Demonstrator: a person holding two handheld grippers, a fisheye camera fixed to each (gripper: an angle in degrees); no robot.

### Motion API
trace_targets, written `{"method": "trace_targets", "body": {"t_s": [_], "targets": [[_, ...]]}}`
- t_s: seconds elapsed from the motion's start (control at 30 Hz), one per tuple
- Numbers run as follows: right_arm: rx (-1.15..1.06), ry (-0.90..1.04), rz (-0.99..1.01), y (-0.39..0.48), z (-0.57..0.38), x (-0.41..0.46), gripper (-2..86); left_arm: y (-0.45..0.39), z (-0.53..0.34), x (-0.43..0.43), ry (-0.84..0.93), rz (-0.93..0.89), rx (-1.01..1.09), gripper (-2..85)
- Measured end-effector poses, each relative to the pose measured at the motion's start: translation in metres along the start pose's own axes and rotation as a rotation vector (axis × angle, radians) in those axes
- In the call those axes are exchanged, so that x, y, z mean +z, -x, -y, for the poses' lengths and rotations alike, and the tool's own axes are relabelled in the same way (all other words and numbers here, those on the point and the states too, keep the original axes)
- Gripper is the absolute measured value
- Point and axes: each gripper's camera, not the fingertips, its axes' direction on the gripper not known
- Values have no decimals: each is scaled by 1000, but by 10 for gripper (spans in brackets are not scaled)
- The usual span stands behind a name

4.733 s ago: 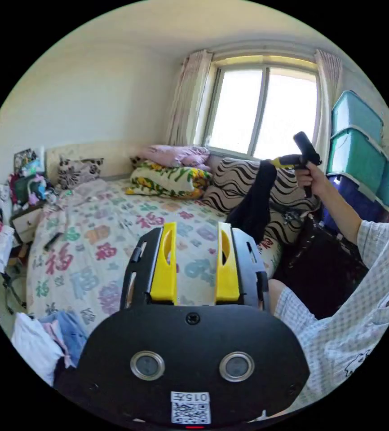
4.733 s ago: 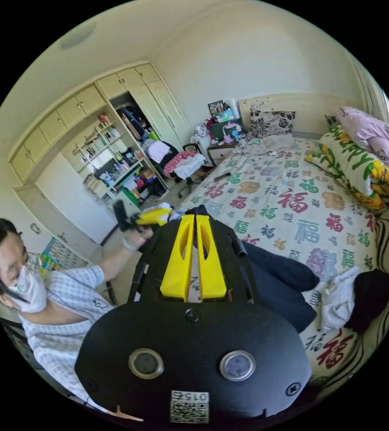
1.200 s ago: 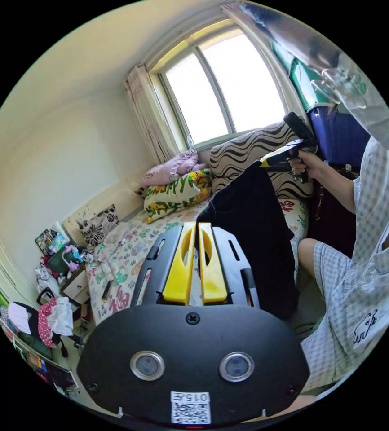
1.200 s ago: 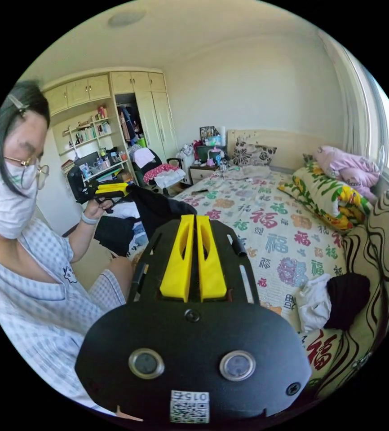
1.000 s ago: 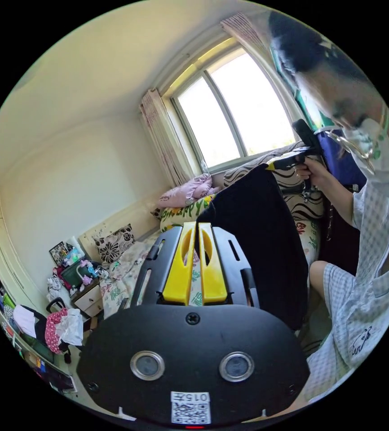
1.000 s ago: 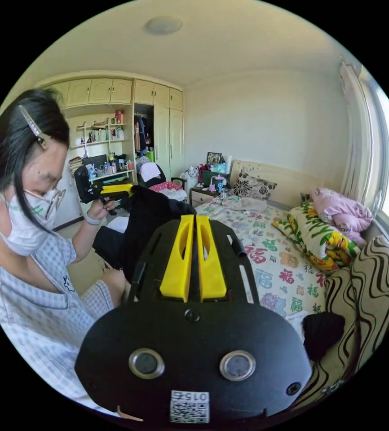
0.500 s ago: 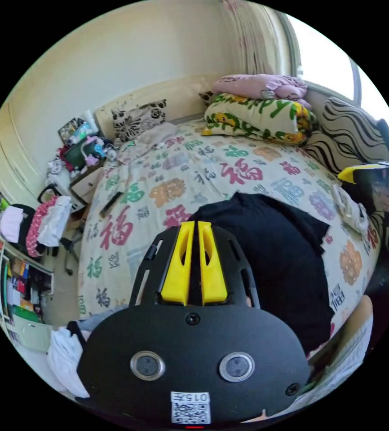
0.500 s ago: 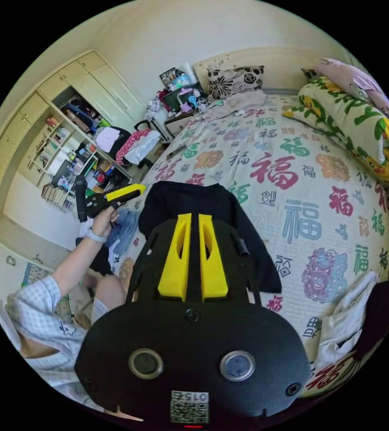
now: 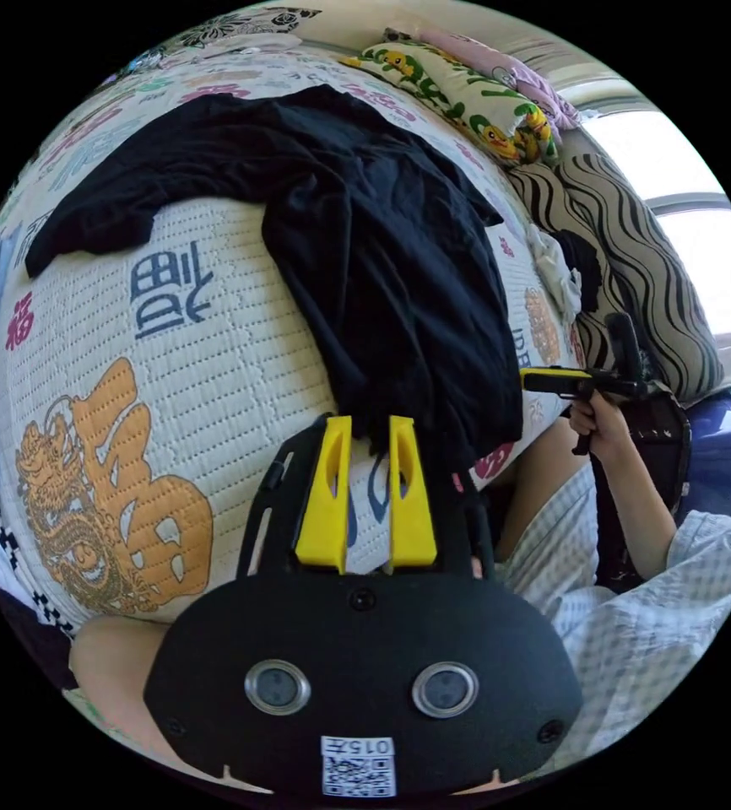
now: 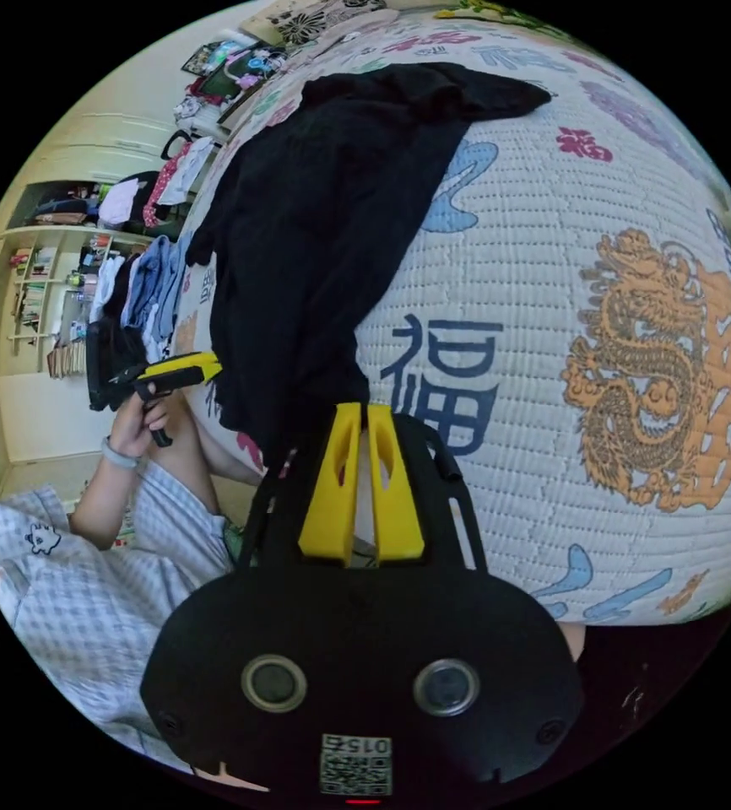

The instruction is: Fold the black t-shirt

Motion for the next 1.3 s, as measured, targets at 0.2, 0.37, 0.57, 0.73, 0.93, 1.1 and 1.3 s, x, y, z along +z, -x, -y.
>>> {"method": "trace_targets", "body": {"t_s": [0.2, 0.37, 0.57, 0.73, 0.93, 1.1, 1.3], "targets": [[129, -154, 64, -27, -39, -61, -7, 21, -14, -36, -76, 38, -15, 1], [356, -319, 279, -73, -112, -94, -3, 46, -56, -69, -92, 123, -56, -2], [413, -343, 198, -79, -139, -102, 10, 67, -58, -43, 2, 88, -100, 0], [116, -270, -97, -27, -105, -118, 83, 65, -42, -21, 80, 110, -65, 15], [-149, -13, -324, 13, -31, -78, 86, 70, -32, 0, 91, 107, -101, 61], [-83, 36, -304, 1, -14, -84, 17, 88, -25, 10, 32, 73, -220, 81], [129, -180, 11, -53, -62, -156, 3, 102, -8, 50, 62, -12, -313, 86]]}}
